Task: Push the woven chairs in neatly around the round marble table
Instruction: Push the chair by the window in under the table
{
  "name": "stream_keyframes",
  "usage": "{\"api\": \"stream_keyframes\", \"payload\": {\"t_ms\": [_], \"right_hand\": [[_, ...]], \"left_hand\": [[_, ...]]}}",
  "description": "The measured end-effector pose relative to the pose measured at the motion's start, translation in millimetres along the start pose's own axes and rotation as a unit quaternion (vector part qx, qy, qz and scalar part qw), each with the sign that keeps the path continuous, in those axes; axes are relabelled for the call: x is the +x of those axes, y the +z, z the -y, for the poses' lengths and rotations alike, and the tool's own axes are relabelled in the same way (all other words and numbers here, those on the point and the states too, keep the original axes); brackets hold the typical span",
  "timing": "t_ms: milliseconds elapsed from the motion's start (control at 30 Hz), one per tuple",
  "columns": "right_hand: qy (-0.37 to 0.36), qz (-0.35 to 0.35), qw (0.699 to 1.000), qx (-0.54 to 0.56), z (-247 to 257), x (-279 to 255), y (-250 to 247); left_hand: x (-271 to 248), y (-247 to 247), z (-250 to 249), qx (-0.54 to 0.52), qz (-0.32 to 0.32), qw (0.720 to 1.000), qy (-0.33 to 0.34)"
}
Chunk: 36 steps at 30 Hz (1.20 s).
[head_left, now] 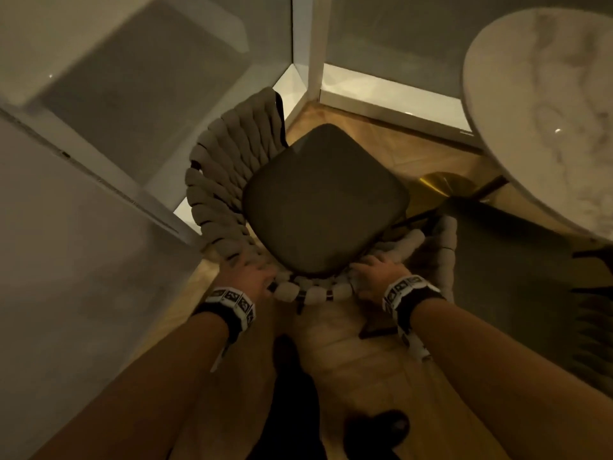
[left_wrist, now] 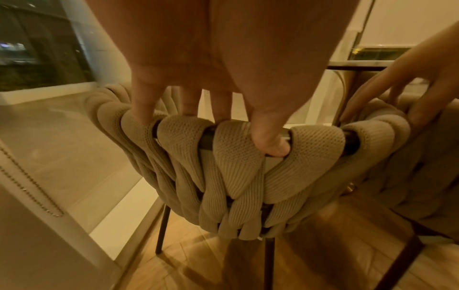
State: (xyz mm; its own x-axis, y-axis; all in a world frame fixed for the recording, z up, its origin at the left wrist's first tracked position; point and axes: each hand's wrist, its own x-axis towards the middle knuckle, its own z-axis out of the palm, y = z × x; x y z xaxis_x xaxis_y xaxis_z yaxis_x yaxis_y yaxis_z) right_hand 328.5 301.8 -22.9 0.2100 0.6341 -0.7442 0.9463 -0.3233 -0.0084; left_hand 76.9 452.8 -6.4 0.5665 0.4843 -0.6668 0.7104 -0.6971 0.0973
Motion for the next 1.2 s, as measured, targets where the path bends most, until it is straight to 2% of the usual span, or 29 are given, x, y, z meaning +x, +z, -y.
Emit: {"api": "stream_keyframes", "payload": {"t_ms": [133, 400, 500, 600, 700, 833, 900, 967, 1033, 1100, 1200], "right_hand": [[0.003, 0.013, 0.999, -0.034, -4.3, 6.3, 5.6], [-0.017, 0.001, 0.995, -0.094, 5.8, 22.4, -29.4], [-0.046, -0.006, 0.995, -0.089, 14.2, 33.9, -43.9], [-0.088, 0.001, 0.994, -0.06, 27.1, 48.3, -56.8], [-0.113, -0.019, 0.993, -0.023, 30.6, 62.2, -66.1], [-0.133, -0.033, 0.99, 0.015, 0.6, 74.6, -75.1], [-0.107, -0.032, 0.994, 0.005, -20.1, 79.2, -79.5], [-0.052, -0.014, 0.999, 0.005, -36.5, 79.6, -84.0], [-0.025, 0.025, 0.999, 0.018, -44.2, 79.0, -86.5], [-0.02, 0.051, 0.998, 0.028, -42.2, 78.2, -86.2], [-0.002, 0.04, 0.999, 0.037, -39.3, 78.6, -85.1]], "left_hand": [[8.5, 1.3, 8.7, -0.009, 0.043, 0.999, 0.01], [37.2, -26.9, 36.3, 0.058, 0.005, 0.998, 0.006], [45.1, -50.4, 46.9, 0.076, -0.002, 0.997, -0.016], [53.7, -78.3, 54.7, 0.078, 0.012, 0.994, -0.078], [71.1, -91.5, 70.8, 0.034, -0.03, 0.99, -0.131], [88.8, -93.6, 89.8, -0.037, -0.096, 0.982, -0.161], [91.3, -88.0, 96.9, -0.138, -0.13, 0.964, -0.189], [91.5, -83.4, 95.1, -0.256, -0.139, 0.927, -0.237], [91.8, -82.0, 87.7, -0.334, -0.126, 0.901, -0.247], [98.7, -79.2, 86.0, -0.375, -0.121, 0.886, -0.243], [110.7, -83.7, 88.3, -0.373, -0.144, 0.891, -0.216]]}}
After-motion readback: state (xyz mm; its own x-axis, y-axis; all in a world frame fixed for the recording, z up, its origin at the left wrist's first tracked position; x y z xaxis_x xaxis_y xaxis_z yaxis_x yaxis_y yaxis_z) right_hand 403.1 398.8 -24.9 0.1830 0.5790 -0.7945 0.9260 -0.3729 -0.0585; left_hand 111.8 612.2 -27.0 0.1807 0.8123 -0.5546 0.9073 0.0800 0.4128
